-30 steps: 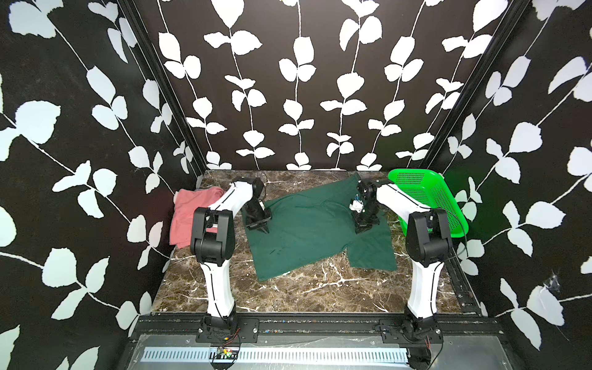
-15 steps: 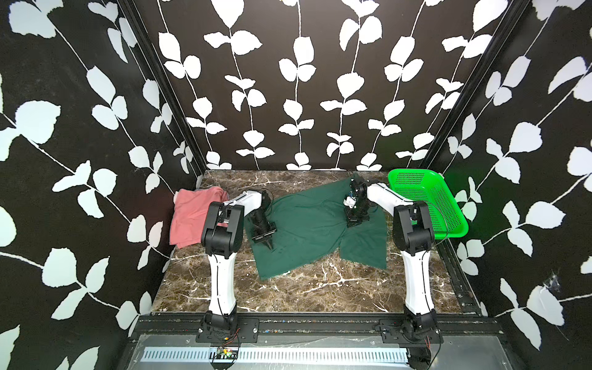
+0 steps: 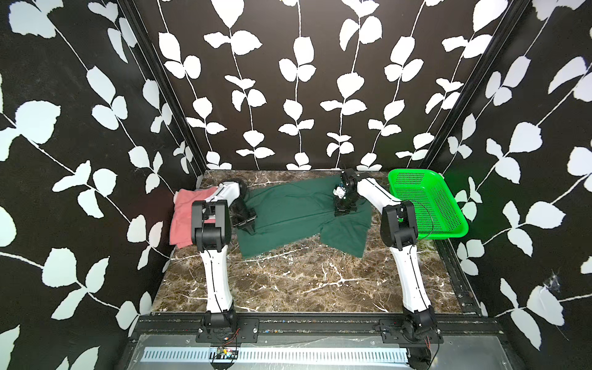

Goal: Fold and stack t-shirts
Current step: Move the T-shirt to the center of the board.

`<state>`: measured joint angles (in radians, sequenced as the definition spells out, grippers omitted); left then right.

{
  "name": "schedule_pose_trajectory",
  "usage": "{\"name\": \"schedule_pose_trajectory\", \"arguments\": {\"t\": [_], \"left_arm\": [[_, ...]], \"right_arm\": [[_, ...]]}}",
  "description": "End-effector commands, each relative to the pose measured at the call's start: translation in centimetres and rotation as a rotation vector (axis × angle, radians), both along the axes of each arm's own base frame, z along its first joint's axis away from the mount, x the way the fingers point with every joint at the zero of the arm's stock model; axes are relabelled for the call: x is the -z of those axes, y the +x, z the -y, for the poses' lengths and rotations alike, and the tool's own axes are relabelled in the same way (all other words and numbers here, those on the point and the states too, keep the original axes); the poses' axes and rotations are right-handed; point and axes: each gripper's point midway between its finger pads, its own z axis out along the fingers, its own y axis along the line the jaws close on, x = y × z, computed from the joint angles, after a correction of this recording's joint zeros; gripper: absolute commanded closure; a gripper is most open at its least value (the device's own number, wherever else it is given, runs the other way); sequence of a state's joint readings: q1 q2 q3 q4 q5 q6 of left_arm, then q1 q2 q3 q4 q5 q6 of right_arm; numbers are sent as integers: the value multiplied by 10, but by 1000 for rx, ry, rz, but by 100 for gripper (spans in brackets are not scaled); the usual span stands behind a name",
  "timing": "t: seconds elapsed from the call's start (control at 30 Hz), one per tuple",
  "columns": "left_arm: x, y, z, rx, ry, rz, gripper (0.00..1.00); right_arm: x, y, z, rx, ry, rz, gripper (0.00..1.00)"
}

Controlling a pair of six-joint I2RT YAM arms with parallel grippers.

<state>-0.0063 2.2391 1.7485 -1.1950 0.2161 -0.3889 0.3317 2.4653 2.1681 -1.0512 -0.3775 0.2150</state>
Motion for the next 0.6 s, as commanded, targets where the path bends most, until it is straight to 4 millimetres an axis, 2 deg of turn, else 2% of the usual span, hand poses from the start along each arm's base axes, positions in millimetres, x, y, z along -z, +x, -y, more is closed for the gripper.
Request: {"name": "schedule_pose_trajectory", "arguments": {"t": [0.0,0.03,0.07,0.1,0.27,0.37,0.4,0.5,0.57], "left_arm": [[-17,13,4,41,-36,107,66],[-23,13,10,41,-73,133,58],[-29,9,16,41,-104,159,49],[-33,5,18,37,-120,183,44],[-45,-33,27,23,-174,247,24],[-47,-57,32,21,-207,262,23],[-46,-66,31,21,-200,259,23],[-34,-85,20,19,-138,250,24],[-28,-86,16,-9,-112,284,24]], "right_arm": [[-29,-26,2,-58,-19,-38,58],[-35,-35,5,-67,-25,-41,46],[-38,-48,8,-71,-22,-53,39],[-41,-61,9,-70,-4,-63,35],[-46,-122,21,2,57,-94,29],[-35,-152,34,57,44,-118,29],[-25,-165,39,80,38,-140,30],[-11,-178,44,139,51,-126,30],[-1,-180,45,193,89,-120,31]]}}
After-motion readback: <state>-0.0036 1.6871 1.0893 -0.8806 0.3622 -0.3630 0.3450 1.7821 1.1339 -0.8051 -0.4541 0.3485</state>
